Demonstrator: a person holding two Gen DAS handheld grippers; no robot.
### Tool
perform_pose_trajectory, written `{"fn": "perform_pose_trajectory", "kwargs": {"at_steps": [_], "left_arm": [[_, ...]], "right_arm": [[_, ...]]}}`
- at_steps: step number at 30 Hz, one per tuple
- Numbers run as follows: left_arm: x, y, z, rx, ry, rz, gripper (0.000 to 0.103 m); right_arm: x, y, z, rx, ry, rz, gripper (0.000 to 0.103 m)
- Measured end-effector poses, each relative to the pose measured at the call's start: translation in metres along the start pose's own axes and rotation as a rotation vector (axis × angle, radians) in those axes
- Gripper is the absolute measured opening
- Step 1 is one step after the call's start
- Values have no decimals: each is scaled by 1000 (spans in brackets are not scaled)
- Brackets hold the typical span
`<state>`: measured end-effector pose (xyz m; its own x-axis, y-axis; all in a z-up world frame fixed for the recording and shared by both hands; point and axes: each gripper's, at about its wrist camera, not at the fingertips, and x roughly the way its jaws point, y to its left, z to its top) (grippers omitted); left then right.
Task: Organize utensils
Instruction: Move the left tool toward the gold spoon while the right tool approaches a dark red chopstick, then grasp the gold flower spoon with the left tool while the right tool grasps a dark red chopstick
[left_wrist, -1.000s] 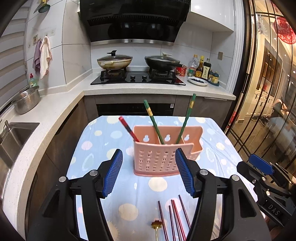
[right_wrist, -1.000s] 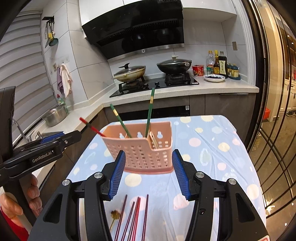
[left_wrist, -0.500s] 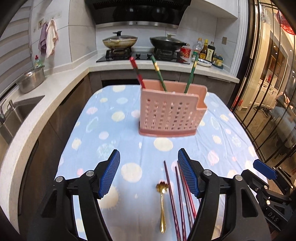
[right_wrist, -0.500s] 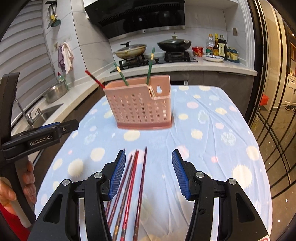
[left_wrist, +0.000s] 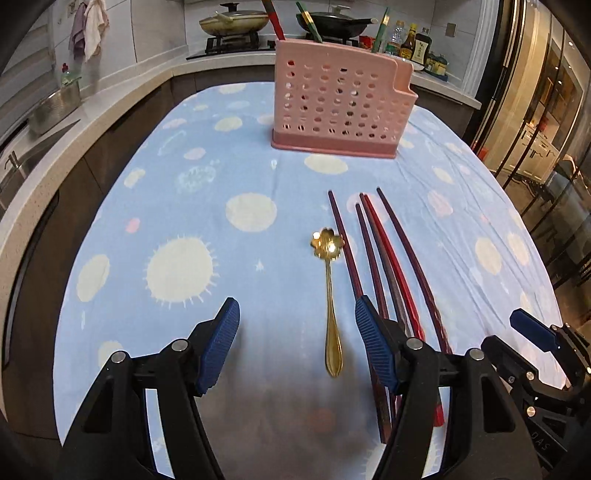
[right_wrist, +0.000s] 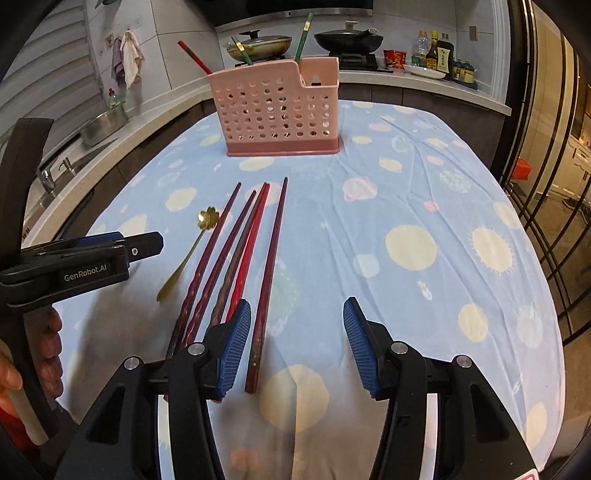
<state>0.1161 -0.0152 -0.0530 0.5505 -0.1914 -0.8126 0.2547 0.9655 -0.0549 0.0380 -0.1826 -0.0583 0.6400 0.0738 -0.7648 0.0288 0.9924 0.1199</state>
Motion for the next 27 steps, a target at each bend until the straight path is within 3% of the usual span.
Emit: {"fn": "perform_pose_trajectory", "kwargs": {"at_steps": [11, 13, 22, 26, 27], "left_arm": [[10, -5, -32, 19, 54, -22, 55], [11, -7, -34, 24, 55, -28, 51], [11, -14, -34, 41, 40, -45, 32], [12, -14, -33, 38, 45, -72, 11], [12, -13, -33, 33, 47, -81, 11]], "right_arm": [[9, 8, -25, -2, 36, 15, 46], [11, 9, -27, -7, 42, 15, 38], [15, 13, -34, -34, 44, 11, 23], [15, 14, -35, -45, 38, 7, 16], [15, 14, -35, -49, 36, 6, 12]]}}
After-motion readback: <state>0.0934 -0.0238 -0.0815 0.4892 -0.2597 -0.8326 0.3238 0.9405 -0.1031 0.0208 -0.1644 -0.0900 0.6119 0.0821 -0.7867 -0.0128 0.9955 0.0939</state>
